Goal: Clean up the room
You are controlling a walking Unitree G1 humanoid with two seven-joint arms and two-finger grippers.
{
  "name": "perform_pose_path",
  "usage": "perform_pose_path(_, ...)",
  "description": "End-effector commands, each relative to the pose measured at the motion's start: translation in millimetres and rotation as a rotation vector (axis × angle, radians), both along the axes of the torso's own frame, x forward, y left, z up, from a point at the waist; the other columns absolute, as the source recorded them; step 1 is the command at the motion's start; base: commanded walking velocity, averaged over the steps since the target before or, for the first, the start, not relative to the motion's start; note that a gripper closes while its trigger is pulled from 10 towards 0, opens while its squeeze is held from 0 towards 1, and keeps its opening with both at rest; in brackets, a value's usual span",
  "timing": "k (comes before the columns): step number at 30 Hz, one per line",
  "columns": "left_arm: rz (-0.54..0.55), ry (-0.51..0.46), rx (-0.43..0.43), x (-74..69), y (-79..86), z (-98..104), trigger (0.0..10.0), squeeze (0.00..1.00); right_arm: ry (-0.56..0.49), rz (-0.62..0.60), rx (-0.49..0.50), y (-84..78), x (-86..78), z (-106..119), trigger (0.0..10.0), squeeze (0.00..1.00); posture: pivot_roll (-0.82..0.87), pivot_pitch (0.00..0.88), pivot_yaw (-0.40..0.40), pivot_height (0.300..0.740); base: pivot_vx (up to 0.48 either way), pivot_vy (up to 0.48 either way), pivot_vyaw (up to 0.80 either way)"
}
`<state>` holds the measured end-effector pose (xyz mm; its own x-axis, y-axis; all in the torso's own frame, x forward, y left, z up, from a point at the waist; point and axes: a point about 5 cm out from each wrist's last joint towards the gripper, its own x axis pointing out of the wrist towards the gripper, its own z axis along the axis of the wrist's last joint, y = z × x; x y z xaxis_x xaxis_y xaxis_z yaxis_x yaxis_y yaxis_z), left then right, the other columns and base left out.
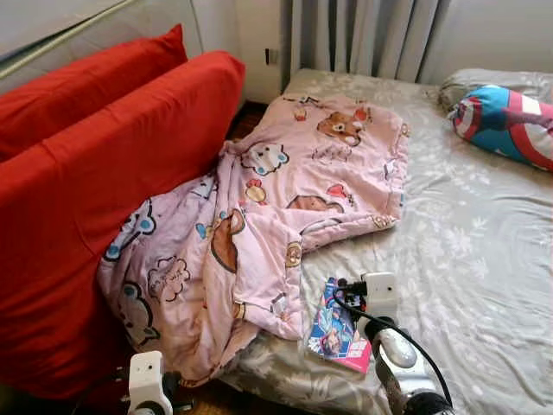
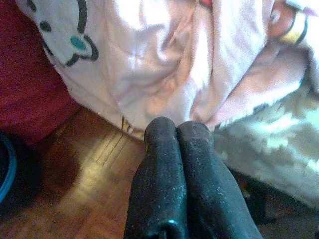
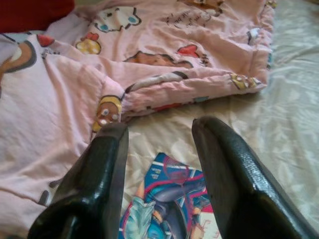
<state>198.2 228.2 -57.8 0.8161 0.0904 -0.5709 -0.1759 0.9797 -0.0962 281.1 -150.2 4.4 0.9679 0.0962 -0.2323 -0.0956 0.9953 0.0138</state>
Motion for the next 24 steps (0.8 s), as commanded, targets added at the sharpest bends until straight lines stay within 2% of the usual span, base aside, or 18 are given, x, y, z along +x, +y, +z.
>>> perform_pose_path(1, 0.019, -0.001, 0.006, -7.6, 2.3, -3, 10.0, 0.00, -0.034, -0.020, 0.009, -5.7, -4.9, 1, 10.0, 0.00, -0.12, 0.114, 0.020, 0.740, 0.000, 0.000, 0.00)
perform_pose_path(2, 0.000, -0.037, 0.019, -0.1, -0.2, 2, 10.0, 0.00, -0.039, -0.022, 0.008, -6.3, -6.0, 1, 10.0, 0.00, -0.12, 0.114, 0.020, 0.740, 0.000, 0.000, 0.00)
perform_pose_path(3, 0.000, -0.037, 0.019, -0.1, -0.2, 2, 10.0, 0.00, -0.039, -0.022, 0.008, -6.3, -6.0, 1, 10.0, 0.00, -0.12, 0.114, 0.020, 0.740, 0.000, 0.000, 0.00)
perform_pose_path(4, -0.042, -0.162, 0.052, 27.2, -9.8, 21, 10.0, 0.00, -0.044, -0.021, 0.004, -6.5, -7.4, 1, 10.0, 0.00, -0.12, 0.113, 0.019, 0.740, 0.000, 0.000, 0.00)
perform_pose_path(5, -0.070, -0.256, 0.072, 45.7, -17.9, 37, 10.0, 0.00, -0.047, -0.021, 0.001, -6.6, -8.4, 0, 10.0, 0.00, -0.12, 0.115, 0.017, 0.740, 0.000, 0.000, 0.00)
perform_pose_path(6, -0.085, -0.326, 0.080, 56.1, -24.1, 48, 10.0, 0.00, -0.050, -0.014, -0.005, -6.3, -9.9, 0, 10.0, 0.00, -0.13, 0.113, 0.015, 0.740, 0.000, 0.000, 0.00)
perform_pose_path(7, -0.086, -0.366, 0.083, 59.9, -27.6, 53, 10.0, 0.00, -0.055, -0.003, -0.012, -5.6, -11.4, 0, 10.0, 0.00, -0.13, 0.113, 0.015, 0.740, 0.000, 0.000, 0.00)
perform_pose_path(9, -0.066, -0.397, 0.082, 59.0, -29.8, 56, 10.0, 0.00, -0.056, 0.013, -0.022, -4.8, -13.7, -1, 10.0, 0.00, -0.13, 0.111, 0.008, 0.740, 0.000, 0.000, 0.00)
perform_pose_path(12, -0.055, -0.420, 0.078, 62.0, -32.4, 60, 10.0, 0.00, -0.045, -0.049, 0.054, -6.3, -13.9, -2, 10.0, 0.00, -0.12, 0.102, -0.001, 0.740, 0.000, 0.000, 0.00)
perform_pose_path(18, -0.038, -0.473, 0.092, 67.5, -27.3, 70, 10.0, 0.00, -0.087, -0.017, 0.022, -1.9, -11.2, 4, 10.0, 0.00, -0.13, 0.083, 0.006, 0.740, 0.000, 0.000, 0.00)
perform_pose_path(24, -0.022, -0.523, 0.147, 61.2, -14.3, 81, 10.0, 0.00, -0.132, 0.004, -0.025, -5.4, -11.2, 11, 10.0, 0.00, -0.13, 0.063, 0.009, 0.740, 0.000, 0.000, 0.00)
